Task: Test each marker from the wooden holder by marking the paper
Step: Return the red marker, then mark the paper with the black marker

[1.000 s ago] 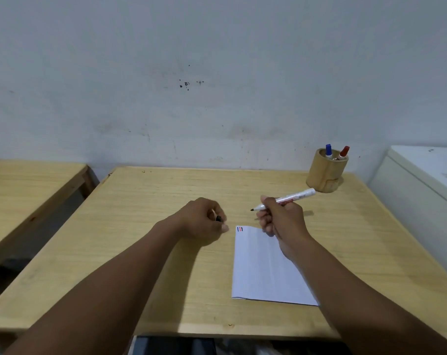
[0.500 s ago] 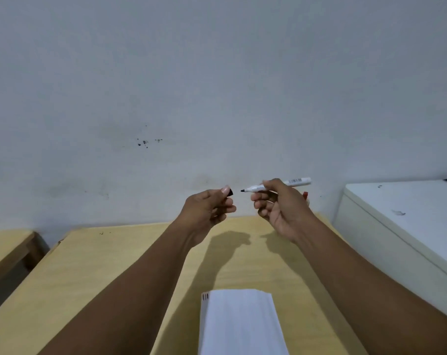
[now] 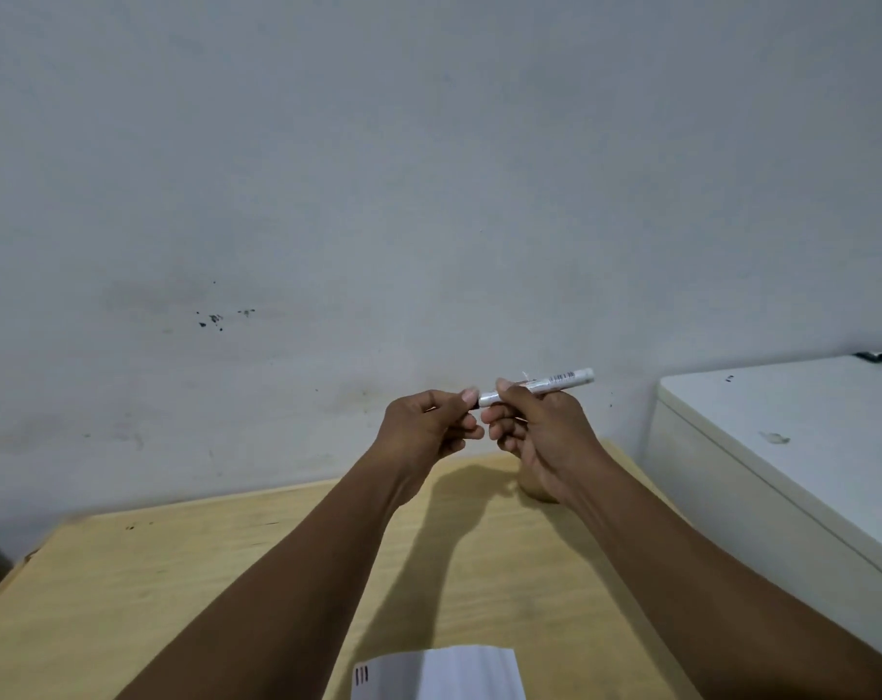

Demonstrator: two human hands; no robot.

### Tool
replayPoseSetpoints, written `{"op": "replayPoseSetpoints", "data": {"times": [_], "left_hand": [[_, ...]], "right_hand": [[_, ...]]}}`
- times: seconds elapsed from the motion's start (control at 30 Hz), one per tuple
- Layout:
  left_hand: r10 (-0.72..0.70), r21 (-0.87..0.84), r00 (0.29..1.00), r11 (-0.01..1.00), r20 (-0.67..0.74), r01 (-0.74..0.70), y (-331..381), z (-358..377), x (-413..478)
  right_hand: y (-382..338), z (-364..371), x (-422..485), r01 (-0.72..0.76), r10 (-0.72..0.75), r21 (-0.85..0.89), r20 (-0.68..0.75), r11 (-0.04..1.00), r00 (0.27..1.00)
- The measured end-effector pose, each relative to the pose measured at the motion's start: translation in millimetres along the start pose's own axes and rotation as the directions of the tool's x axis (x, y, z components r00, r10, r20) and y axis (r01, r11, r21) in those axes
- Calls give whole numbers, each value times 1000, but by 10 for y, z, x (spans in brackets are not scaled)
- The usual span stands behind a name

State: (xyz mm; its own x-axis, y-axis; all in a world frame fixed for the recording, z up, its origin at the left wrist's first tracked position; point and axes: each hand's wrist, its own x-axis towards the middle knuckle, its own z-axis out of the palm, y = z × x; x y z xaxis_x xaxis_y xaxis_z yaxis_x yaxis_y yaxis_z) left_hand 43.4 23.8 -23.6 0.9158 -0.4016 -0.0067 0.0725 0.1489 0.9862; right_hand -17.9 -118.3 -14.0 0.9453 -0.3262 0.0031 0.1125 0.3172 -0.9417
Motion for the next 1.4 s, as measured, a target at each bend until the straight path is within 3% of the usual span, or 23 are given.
{"op": "replayPoseSetpoints", "data": {"times": [0.13, 0.27, 0.37, 0.47, 0.67, 1.27, 1.4], "left_hand": [[65, 58, 997, 996, -44, -62, 91, 91, 168], [138, 167, 986, 978, -88, -123, 175, 139, 357], [232, 336, 967, 923, -103, -186, 223, 203, 505], [299, 498, 953, 836, -56, -233, 233, 272, 613], [306, 656, 949, 703, 70, -275, 248, 467, 701], [323, 763, 935, 564, 149, -316, 493, 504, 658], [258, 792, 946, 527, 195, -307, 435, 498, 668]], "right_hand": [[-61, -8, 123, -36, 36, -29, -13, 999, 999], [-350, -144, 297, -165, 137, -373, -102, 913, 985], [-538, -410, 388, -192, 64, -480, -272, 856, 960], [-646, -674, 407, -161, -37, -529, -344, 833, 938], [-650, -897, 377, -154, -61, -567, -342, 809, 938], [-577, -882, 373, -95, -79, -605, -255, 791, 964], [-513, -881, 386, -120, -54, -604, -262, 788, 964]]}}
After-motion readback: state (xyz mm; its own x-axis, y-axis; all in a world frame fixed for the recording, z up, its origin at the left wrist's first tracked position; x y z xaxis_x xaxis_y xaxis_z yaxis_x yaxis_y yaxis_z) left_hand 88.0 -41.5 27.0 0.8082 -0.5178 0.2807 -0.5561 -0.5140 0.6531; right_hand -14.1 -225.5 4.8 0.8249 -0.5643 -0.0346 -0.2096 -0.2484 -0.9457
